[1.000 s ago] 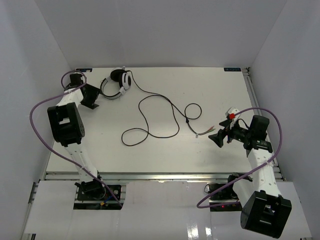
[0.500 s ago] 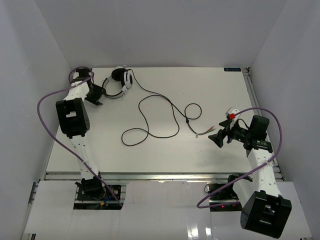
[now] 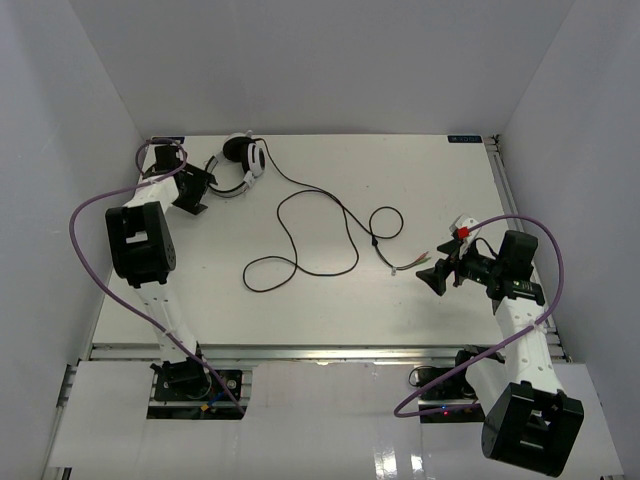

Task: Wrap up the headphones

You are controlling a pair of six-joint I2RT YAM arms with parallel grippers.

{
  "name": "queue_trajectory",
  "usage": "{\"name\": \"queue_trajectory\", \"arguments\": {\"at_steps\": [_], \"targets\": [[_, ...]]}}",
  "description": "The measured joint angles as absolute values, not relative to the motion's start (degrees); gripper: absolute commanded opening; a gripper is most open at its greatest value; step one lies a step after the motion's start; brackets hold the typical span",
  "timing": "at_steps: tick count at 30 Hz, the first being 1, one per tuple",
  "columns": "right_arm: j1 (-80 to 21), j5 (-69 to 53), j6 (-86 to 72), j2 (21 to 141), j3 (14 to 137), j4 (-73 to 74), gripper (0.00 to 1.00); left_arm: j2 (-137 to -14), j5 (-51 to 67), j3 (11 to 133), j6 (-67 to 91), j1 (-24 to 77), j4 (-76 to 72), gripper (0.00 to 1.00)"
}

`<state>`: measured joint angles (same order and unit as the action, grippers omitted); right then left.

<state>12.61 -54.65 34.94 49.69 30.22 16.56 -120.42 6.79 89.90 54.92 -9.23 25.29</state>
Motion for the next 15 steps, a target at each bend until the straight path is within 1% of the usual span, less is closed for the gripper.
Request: {"name": "queue_trajectory", "arguments": {"at_steps": [5, 9, 13, 15], "targets": [[12.53, -54.65, 34.94, 49.69, 30.22, 16.58, 0.98, -121.10, 8.55, 90.83, 54.92, -9.23, 23.86, 0.84], [12.36, -54.61, 34.94, 49.78, 30.22, 16.56, 0.98, -127.97, 9.52, 102.02, 54.92, -9.08, 29.33, 0.80], [12.34, -54.59, 34.96, 49.83, 30.22, 16.58, 0.98, -134.97, 8.77, 111.92, 54.50, -8.74, 34.69, 0.66], [12.34, -54.58, 34.96, 49.87, 30.22, 16.56, 0.98, -136.46, 8.12, 114.91, 53.80, -8.43, 37.63, 0.62]]}}
